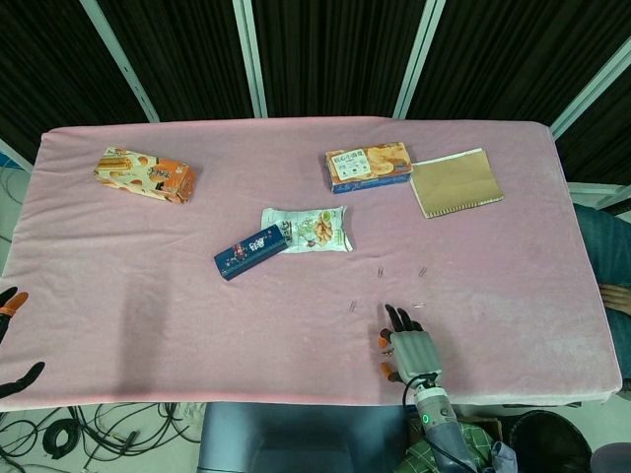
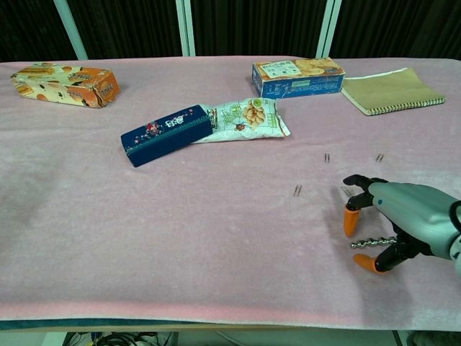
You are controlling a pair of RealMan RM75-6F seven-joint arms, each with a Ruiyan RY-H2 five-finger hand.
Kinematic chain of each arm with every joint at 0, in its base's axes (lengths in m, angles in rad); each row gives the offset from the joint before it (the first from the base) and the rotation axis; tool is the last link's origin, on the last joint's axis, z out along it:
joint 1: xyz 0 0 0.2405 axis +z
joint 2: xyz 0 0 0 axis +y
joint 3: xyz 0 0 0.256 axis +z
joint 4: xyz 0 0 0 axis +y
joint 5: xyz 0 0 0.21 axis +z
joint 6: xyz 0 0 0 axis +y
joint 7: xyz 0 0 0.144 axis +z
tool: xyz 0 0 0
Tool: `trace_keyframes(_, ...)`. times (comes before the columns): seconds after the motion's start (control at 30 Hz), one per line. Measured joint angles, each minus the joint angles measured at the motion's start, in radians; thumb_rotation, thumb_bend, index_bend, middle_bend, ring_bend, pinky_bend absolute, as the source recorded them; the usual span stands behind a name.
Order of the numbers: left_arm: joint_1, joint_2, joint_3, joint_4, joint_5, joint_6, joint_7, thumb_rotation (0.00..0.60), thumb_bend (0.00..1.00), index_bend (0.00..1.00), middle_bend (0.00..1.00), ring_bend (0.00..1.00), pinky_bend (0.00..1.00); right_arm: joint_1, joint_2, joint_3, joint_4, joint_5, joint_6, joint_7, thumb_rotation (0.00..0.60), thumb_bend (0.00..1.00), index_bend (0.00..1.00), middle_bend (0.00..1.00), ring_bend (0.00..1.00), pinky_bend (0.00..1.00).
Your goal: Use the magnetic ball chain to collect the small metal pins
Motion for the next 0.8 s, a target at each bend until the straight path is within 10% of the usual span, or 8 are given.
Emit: trace_keyframes(0.8,-0.001,-0.001,-0.003,-0.002,-0.007,-0.002,0.006,0.600,0.22,0.06,0.02,0.00,0.00,-0.012,-0.004,0.030,0.031,0.007,-0.041,-0.002,0.600,0.25,0.52,0.00,0.02,0.20)
